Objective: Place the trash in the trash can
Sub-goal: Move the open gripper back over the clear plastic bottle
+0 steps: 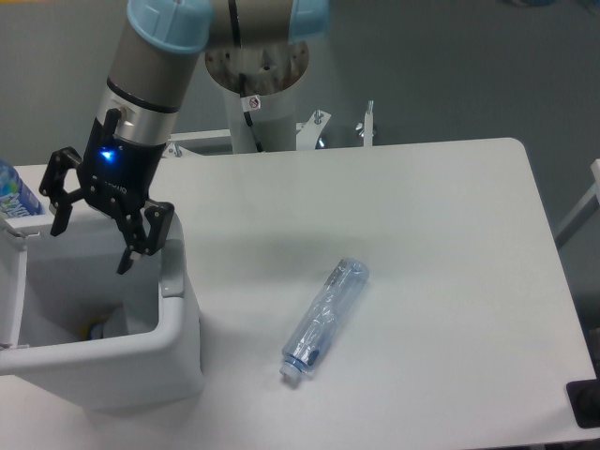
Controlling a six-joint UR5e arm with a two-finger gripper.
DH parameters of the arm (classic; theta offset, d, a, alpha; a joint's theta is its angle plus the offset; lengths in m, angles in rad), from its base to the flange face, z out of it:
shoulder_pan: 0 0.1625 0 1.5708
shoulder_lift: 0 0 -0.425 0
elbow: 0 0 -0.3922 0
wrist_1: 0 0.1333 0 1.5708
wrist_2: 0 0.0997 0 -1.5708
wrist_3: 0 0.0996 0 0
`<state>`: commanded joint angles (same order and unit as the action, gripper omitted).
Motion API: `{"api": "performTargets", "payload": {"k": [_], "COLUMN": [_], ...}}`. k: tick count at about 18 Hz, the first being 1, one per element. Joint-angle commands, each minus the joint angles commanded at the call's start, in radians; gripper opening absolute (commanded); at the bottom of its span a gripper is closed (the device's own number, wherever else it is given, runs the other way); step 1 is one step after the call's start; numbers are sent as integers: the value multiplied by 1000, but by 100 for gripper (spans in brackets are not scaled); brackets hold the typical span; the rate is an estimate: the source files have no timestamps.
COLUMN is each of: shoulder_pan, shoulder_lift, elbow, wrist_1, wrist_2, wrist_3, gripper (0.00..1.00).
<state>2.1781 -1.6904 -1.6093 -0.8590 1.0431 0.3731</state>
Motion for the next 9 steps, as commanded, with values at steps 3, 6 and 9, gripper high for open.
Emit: {"api": "performTargets", "payload": {"k": [3, 6, 9], "shoulder_pan": [58, 114, 146], "shoulder_lift": [2, -15, -31], "elbow": [51, 91, 108], "wrist_1": [0, 11, 12], "wrist_2": [-3, 1, 43], "wrist_3": [-103, -169, -180], "gripper": [100, 100, 100]}}
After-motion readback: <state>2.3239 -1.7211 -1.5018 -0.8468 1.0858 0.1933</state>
